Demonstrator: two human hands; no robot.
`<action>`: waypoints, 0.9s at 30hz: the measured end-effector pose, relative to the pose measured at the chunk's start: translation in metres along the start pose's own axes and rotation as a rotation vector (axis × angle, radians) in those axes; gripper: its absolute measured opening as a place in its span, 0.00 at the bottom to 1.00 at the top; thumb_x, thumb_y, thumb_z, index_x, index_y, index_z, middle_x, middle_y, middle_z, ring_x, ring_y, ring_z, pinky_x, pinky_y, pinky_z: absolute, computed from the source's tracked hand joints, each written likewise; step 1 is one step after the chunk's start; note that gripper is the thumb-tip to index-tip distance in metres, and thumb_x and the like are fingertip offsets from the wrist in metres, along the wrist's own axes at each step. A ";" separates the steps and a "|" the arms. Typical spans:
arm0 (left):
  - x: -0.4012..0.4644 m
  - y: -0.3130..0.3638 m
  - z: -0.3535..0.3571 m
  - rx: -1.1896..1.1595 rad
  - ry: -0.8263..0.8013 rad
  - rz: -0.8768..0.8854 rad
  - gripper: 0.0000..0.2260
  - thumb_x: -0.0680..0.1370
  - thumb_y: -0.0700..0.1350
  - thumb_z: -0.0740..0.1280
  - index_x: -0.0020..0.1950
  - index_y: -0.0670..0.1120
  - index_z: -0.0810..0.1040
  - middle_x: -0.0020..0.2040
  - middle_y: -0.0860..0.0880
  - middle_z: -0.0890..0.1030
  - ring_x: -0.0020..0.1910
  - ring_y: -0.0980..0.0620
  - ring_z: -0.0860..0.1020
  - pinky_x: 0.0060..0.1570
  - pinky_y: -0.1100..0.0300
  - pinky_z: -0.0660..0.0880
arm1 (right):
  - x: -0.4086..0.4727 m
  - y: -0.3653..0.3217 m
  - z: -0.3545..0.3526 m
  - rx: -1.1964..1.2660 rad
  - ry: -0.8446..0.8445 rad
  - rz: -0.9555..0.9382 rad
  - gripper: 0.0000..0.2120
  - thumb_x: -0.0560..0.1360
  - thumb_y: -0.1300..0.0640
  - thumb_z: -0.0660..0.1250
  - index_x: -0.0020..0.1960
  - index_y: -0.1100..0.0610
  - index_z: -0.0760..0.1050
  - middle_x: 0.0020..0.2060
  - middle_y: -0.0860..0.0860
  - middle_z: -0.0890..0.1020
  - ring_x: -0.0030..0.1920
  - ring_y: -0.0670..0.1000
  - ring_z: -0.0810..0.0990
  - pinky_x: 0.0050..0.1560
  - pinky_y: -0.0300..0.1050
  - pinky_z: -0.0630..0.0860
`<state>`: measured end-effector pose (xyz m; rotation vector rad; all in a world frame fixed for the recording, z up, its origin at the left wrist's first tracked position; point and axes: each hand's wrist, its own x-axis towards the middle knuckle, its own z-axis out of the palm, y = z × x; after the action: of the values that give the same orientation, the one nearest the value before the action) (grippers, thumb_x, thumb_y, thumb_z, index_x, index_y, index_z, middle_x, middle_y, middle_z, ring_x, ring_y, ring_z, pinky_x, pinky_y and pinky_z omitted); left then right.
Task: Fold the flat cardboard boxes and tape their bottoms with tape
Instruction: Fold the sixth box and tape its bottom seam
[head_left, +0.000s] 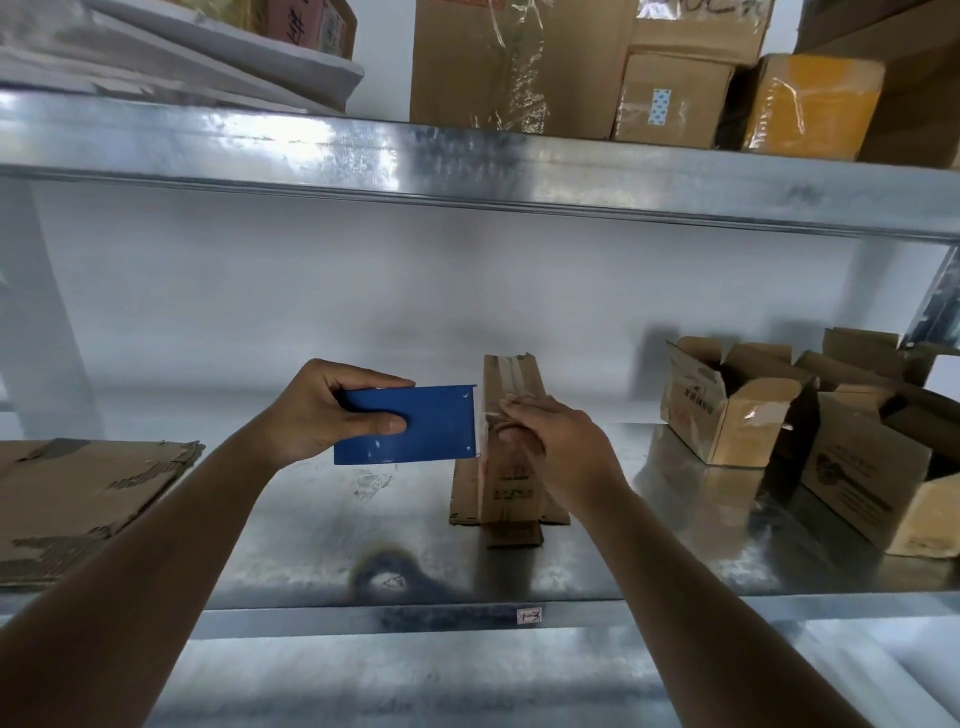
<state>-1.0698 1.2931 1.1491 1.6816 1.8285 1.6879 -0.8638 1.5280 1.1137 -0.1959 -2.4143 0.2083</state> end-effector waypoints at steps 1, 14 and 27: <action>0.000 -0.001 -0.001 -0.007 0.006 0.002 0.20 0.69 0.38 0.78 0.61 0.44 0.85 0.55 0.48 0.88 0.55 0.47 0.86 0.54 0.55 0.83 | -0.001 0.003 -0.001 0.017 0.008 0.003 0.18 0.84 0.50 0.64 0.72 0.51 0.78 0.70 0.47 0.79 0.72 0.48 0.75 0.72 0.49 0.73; 0.016 0.006 -0.005 0.097 -0.049 -0.046 0.19 0.72 0.37 0.79 0.61 0.49 0.85 0.54 0.53 0.88 0.54 0.51 0.86 0.53 0.57 0.83 | 0.003 -0.010 -0.007 0.062 -0.025 0.106 0.18 0.82 0.46 0.68 0.69 0.51 0.80 0.67 0.47 0.82 0.67 0.49 0.80 0.69 0.51 0.77; 0.000 -0.006 -0.017 0.116 0.006 -0.025 0.19 0.71 0.37 0.79 0.61 0.46 0.85 0.54 0.51 0.88 0.54 0.50 0.86 0.55 0.57 0.83 | 0.004 -0.030 -0.006 0.066 0.050 0.266 0.31 0.75 0.28 0.65 0.63 0.49 0.84 0.57 0.45 0.87 0.54 0.46 0.85 0.57 0.49 0.83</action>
<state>-1.0859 1.2840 1.1504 1.6912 1.9772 1.6074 -0.8655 1.5005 1.1264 -0.4868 -2.3224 0.3979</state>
